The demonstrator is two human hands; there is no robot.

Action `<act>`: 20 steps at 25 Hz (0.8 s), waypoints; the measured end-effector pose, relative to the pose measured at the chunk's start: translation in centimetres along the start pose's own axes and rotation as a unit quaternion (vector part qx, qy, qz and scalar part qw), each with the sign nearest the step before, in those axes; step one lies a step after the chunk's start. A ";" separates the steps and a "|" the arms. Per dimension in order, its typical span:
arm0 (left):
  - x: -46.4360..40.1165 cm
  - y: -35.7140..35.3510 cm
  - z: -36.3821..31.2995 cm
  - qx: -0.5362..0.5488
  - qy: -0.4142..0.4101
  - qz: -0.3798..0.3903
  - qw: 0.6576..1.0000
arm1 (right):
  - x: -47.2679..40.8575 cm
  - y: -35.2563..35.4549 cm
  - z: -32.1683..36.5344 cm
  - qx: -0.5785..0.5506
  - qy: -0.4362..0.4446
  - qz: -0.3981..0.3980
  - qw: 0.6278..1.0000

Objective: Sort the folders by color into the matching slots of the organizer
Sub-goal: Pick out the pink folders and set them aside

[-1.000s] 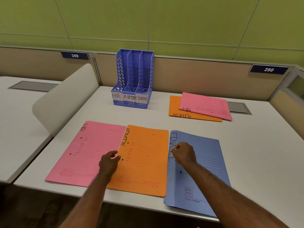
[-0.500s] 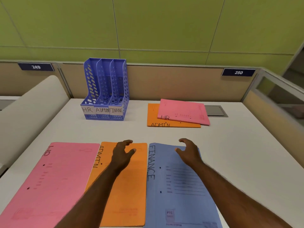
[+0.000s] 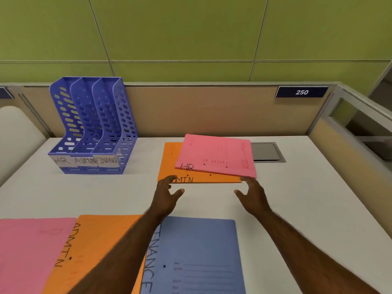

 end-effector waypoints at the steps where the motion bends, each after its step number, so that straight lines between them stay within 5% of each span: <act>1: -1.2 -1.0 -0.1 0.001 0.007 -0.001 1.000 | -1.4 0.2 -0.6 -0.001 0.003 0.001 1.000; 7: -8.4 -5.3 1.2 0.089 0.094 -0.058 0.990 | -9.5 -0.2 -3.0 0.002 0.020 0.012 1.000; 12: -10.7 -10.9 3.5 0.245 0.224 -0.063 0.941 | -15.0 -1.6 -3.8 0.019 0.030 0.038 0.999; 20: -13.7 -7.0 4.4 0.137 0.266 -0.207 0.931 | -23.2 -3.0 -3.6 0.064 0.065 0.059 0.994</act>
Point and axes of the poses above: each hand's wrist, its own x-axis away from the middle knuckle, its own y-axis out of the back of the hand, z = x × y, the point moved 8 cm from there along -x, towards the middle knuckle, and after that the axes turned 1 degree about -z, right-handed, at the moved point
